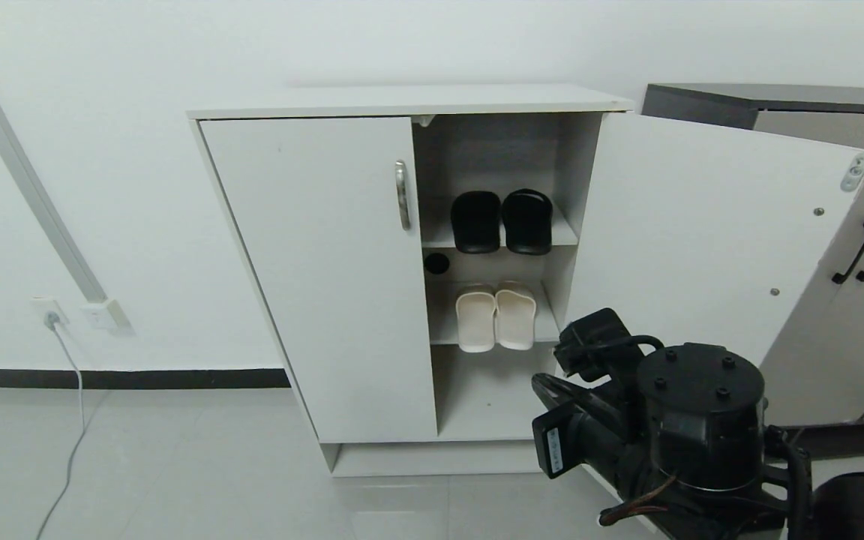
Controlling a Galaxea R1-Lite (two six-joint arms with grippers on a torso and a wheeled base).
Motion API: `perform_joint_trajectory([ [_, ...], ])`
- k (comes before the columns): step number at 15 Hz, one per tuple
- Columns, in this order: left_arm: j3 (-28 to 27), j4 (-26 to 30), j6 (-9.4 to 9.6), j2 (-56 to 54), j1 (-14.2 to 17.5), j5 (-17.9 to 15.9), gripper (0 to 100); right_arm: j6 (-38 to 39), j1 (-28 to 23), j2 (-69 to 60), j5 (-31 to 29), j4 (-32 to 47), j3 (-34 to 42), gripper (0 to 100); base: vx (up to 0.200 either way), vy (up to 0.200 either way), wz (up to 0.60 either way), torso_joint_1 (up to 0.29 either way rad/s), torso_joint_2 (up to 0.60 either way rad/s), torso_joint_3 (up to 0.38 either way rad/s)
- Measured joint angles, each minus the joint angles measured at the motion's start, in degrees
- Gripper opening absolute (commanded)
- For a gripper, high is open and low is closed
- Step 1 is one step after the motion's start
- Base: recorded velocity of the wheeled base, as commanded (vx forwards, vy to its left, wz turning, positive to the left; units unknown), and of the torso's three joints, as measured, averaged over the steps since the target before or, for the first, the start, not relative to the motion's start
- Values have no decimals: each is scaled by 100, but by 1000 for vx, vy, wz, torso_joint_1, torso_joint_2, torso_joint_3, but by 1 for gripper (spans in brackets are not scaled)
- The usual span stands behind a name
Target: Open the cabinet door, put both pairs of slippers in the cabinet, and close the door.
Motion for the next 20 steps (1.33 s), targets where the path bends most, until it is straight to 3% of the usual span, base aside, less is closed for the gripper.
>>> perform_joint_trajectory([
  [13,0,-2,0,0,0,-2,0,-6,-17,78,-9,2,5,0,0,0,0,0,0,0],
  [20,-2,-7,0,0,4,-2,0,-13,-44,146,-50,-1,7,0,0,0,0,23,-313,-301],
])
